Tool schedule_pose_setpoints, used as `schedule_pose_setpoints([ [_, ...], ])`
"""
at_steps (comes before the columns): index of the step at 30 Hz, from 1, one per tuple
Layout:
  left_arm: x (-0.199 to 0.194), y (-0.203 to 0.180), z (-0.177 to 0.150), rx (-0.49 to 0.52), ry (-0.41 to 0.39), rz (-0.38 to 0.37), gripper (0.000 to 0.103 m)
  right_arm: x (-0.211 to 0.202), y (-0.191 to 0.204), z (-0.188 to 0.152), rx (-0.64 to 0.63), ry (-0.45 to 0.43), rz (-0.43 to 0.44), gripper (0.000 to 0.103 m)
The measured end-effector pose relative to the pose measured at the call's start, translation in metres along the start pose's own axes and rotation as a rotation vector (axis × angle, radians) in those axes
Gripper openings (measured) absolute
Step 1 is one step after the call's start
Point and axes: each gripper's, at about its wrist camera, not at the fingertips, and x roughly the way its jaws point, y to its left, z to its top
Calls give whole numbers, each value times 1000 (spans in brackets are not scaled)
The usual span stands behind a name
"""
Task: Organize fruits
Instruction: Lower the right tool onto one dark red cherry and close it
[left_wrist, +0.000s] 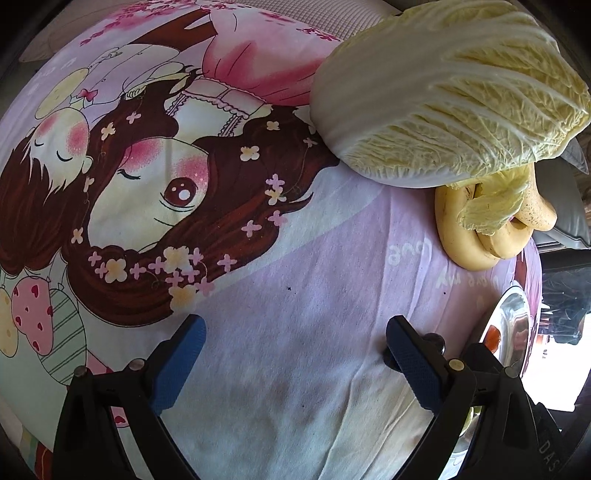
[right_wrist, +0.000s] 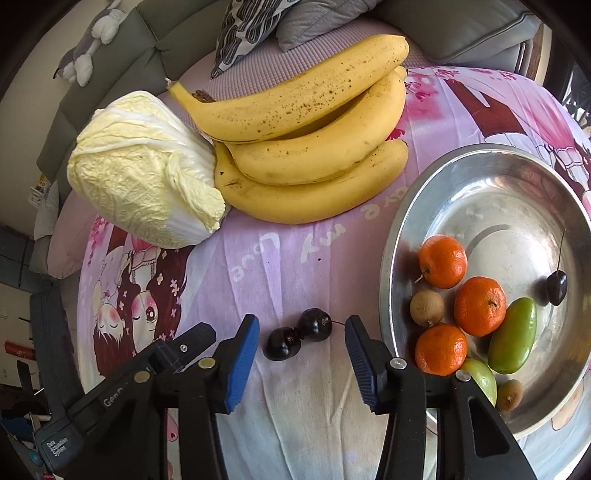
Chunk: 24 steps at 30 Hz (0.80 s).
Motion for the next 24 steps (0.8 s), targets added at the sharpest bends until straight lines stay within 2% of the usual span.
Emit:
schedule_pose_setpoints([
  [6, 1, 0, 3, -13, 11, -13, 98, 20, -2, 3, 26, 45, -35, 41],
  [13, 5, -2, 6, -6, 19, -20, 97, 36, -5, 0, 35, 69, -71, 40],
  [24, -1, -1, 7, -3, 19, -16, 97, 39, -6, 1, 48, 70, -28, 34],
])
